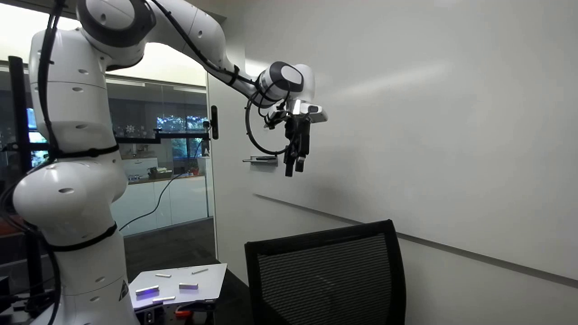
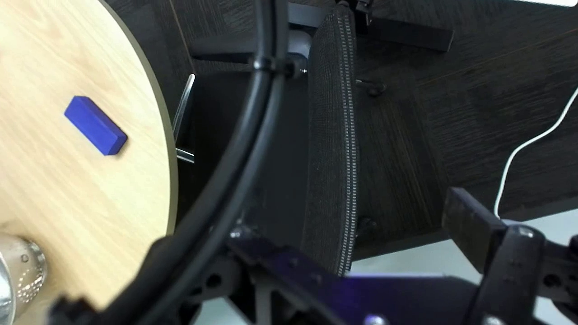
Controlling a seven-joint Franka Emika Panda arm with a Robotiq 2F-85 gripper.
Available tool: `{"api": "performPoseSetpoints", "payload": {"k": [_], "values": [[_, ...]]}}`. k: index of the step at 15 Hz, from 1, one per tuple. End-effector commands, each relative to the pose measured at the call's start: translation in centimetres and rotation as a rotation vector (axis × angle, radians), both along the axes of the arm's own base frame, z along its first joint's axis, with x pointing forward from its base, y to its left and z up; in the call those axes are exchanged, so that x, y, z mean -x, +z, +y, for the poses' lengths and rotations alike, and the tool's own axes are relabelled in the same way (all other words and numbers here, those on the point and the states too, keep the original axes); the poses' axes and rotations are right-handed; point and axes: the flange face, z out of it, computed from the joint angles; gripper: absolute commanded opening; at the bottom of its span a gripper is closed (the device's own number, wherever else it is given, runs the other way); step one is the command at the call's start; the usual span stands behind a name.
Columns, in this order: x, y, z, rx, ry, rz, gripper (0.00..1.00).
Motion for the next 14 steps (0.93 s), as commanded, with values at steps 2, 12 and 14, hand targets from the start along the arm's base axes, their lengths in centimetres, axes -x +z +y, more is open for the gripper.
{"api": "performPoseSetpoints", "payload": {"k": [2,12,14], "values": [[-0.2,-3.2,-1.0,0.027,-0.043,-0.009,1.00],[0.8,-8.6,-1.3,0.006,0.039,-0.002,1.00],[1.3,-9.9,-0.9,0.014,0.038,-0.001,1.00]]}}
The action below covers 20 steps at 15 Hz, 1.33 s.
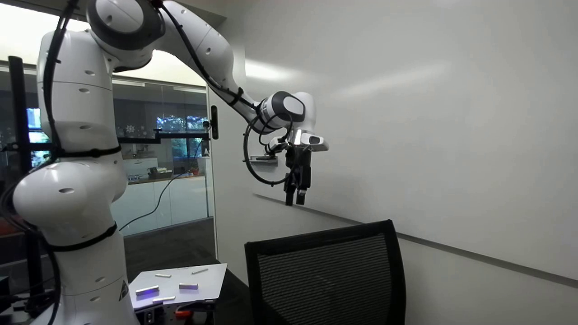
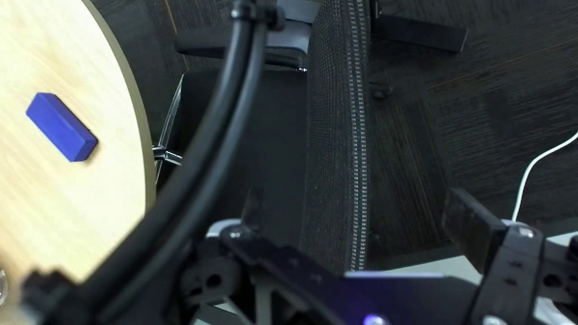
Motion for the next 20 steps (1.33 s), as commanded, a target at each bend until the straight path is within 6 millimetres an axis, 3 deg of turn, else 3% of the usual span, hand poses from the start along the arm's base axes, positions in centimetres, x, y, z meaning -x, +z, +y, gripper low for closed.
{"api": "performPoseSetpoints", "payload": {"k": [1,10,20], "values": [[1.1,-1.8,0.6,0.012,0.021,-0.007,1.00],[2.5,-5.4,2.4,0.042,0.070,0.014,1.00],[2.7,-10.4,2.2,0.096,0.049,0.029,1.00]]}}
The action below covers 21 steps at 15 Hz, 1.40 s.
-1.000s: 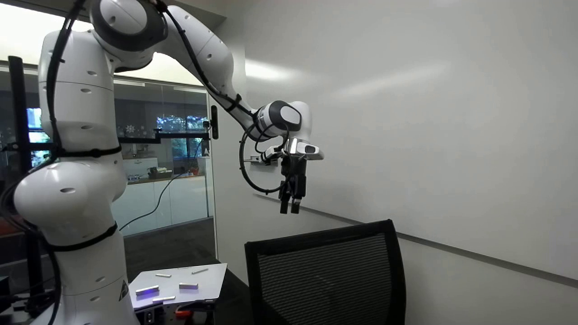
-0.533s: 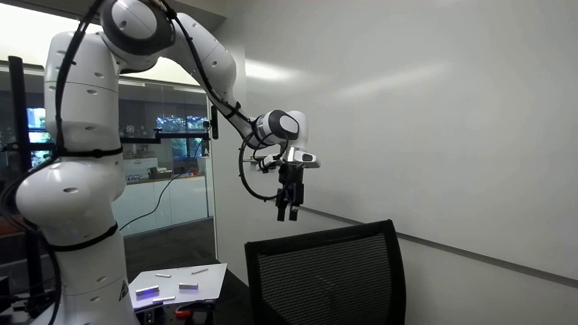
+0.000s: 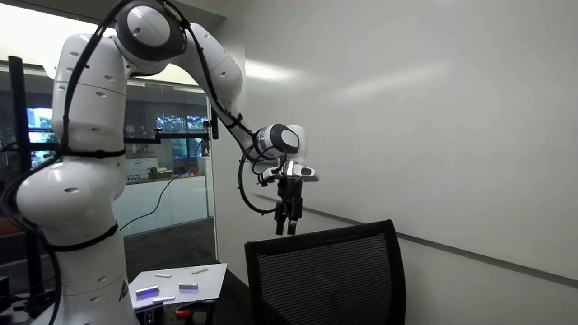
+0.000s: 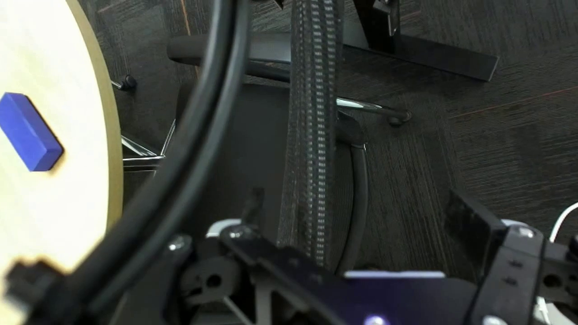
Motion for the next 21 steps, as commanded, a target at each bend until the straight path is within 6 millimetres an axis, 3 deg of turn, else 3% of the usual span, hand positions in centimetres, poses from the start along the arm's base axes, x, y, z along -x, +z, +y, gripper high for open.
{"api": "performPoseSetpoints", "payload": {"k": [1,10,11,13,16,21], "values": [[0.1,-1.2,-0.1,0.023,-0.021,-0.022,1.00],[-1.1,-2.7,-2.2,0.024,-0.080,-0.012,0.97],[-1.2,-2.8,-2.4,0.022,-0.083,-0.012,0.73],[-1.5,-2.6,-2.9,0.023,-0.088,-0.014,0.71],[-2.9,-1.3,-3.7,0.025,-0.090,-0.018,0.46],[-2.2,-1.9,-3.3,0.023,-0.083,-0.024,0.10]]}}
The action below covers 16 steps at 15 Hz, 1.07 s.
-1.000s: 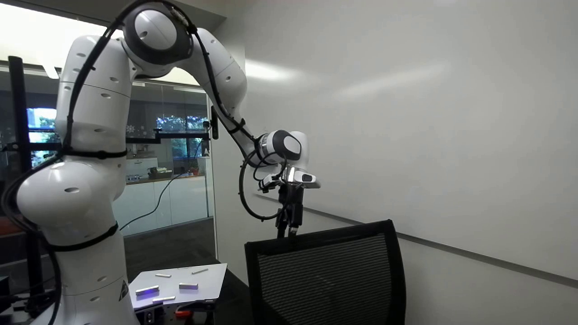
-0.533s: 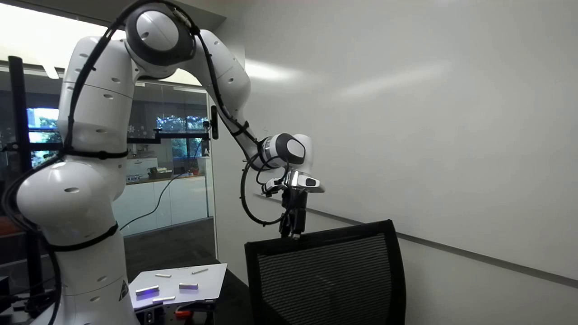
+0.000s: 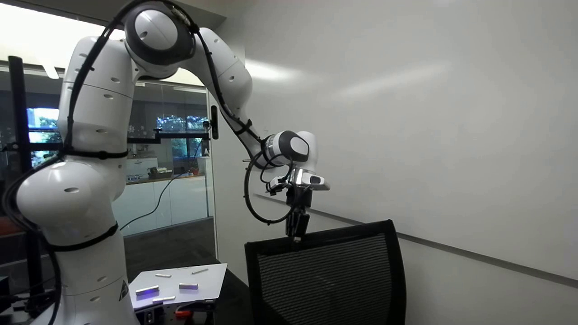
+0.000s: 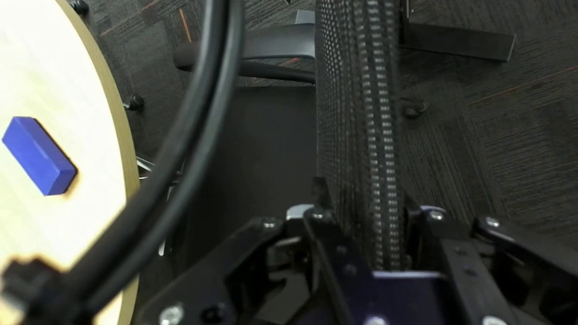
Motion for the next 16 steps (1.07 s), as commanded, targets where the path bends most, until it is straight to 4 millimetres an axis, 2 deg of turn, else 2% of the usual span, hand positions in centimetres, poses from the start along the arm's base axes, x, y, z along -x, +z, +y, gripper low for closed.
{"api": "performPoseSetpoints", "payload": {"k": [1,3,5,8,12,14,15,16], "values": [[0.4,0.2,0.1,0.002,0.019,-0.005,0.03],[0.7,-0.2,0.3,0.000,0.022,-0.002,0.00],[0.7,-0.5,0.0,0.004,0.004,0.002,0.01],[0.1,-0.7,-1.5,-0.002,-0.076,0.002,0.02],[-0.2,-0.8,-5.2,-0.020,-0.269,-0.024,0.02],[-0.4,-0.8,-6.4,-0.030,-0.347,-0.038,0.02],[-2.6,1.3,-9.3,-0.041,-0.380,-0.055,0.02],[-2.9,1.7,-10.9,-0.048,-0.414,-0.038,0.02]]}}
